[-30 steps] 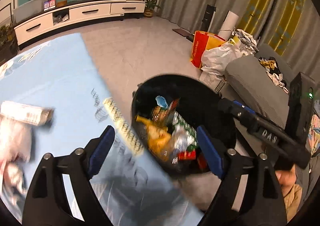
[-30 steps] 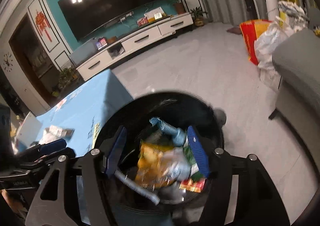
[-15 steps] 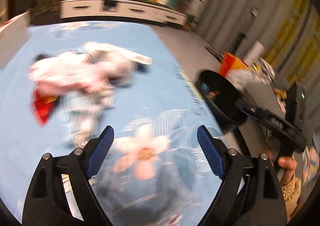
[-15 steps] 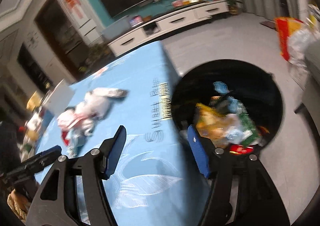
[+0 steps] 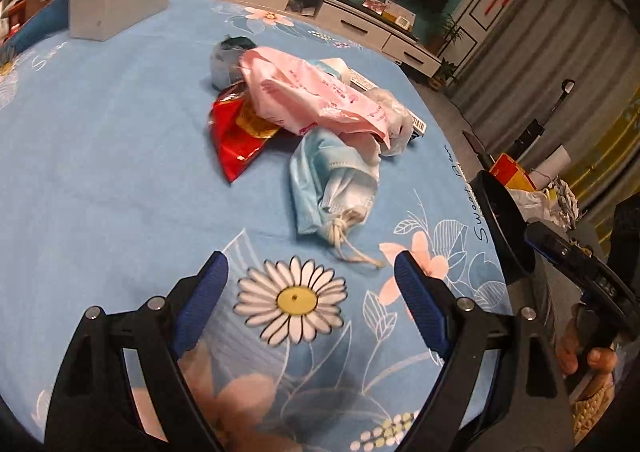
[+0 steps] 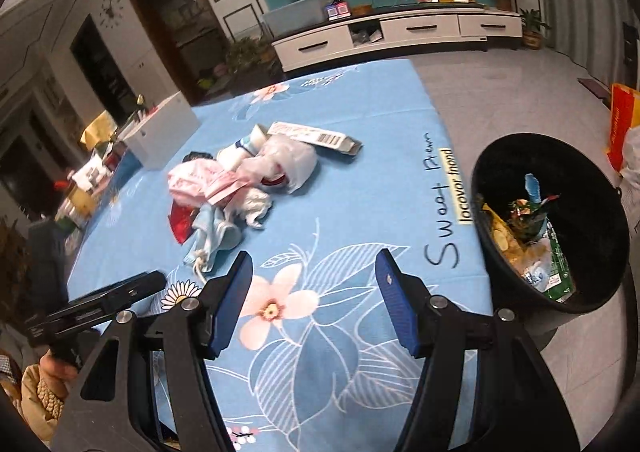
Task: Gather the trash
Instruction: 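Grasp the blue face mask with the left tool while the right tool grasps the pink plastic bag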
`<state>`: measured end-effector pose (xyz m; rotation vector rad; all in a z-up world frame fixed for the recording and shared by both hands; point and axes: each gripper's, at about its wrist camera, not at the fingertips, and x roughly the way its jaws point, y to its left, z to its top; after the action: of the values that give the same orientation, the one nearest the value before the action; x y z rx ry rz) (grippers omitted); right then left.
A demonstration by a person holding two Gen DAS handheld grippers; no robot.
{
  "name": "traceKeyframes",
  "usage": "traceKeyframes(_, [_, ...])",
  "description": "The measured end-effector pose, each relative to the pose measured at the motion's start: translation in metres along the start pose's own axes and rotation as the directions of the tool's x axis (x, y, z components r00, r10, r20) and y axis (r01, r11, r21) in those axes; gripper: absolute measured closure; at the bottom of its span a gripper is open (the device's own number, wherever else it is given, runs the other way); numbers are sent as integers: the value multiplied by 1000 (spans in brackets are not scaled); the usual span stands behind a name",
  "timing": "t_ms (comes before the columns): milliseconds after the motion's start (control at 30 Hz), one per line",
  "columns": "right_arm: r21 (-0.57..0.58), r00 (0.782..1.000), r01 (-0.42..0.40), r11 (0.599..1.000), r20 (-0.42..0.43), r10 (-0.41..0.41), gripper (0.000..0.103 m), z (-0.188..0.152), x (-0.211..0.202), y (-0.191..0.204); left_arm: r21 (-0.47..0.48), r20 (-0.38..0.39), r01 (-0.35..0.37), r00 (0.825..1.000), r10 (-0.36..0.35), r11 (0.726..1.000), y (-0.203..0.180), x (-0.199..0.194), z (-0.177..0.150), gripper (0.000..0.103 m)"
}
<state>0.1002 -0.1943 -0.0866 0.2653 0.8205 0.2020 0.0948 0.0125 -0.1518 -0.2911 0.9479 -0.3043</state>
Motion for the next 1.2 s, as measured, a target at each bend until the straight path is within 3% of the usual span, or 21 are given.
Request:
traceKeyframes(267, [-28, 999, 10, 1000, -35, -11, 40, 2, 16, 12, 76, -25, -45, 999, 47, 996, -18, 51, 20, 22])
traceKeyframes(333, [-33, 999, 9, 999, -43, -10, 40, 4, 21, 14, 100, -7, -82, 997, 83, 992, -21, 54, 23, 43])
traceKeyframes(433, [-42, 998, -12, 999, -58, 10, 40, 10, 32, 19, 87, -8, -68, 998, 69, 994, -17, 52, 22, 74])
traceKeyframes(533, [-50, 997, -48, 998, -71, 45, 40, 16, 44, 27, 69, -6, -56, 998, 56, 996, -6, 42, 17, 84])
traceKeyframes(667, [-94, 991, -114, 989, -84, 107, 40, 27, 65, 49, 27, 16, 5, 1000, -6, 1000, 13, 9, 11, 85])
traceKeyframes(900, [-252, 984, -173, 952, -88, 155, 40, 57, 107, 96, -89, 141, -37, 989, 50, 995, 65, -43, 22, 84])
traceKeyframes(1067, [-394, 987, -144, 908, -118, 105, 40, 70, 139, 119, -121, 164, -8, 986, 28, 993, 76, -46, 28, 84])
traceKeyframes(1200, [-445, 980, -156, 882, -181, 82, 40, 66, 158, 126, -130, 164, 6, 986, 16, 992, 80, -46, 25, 84])
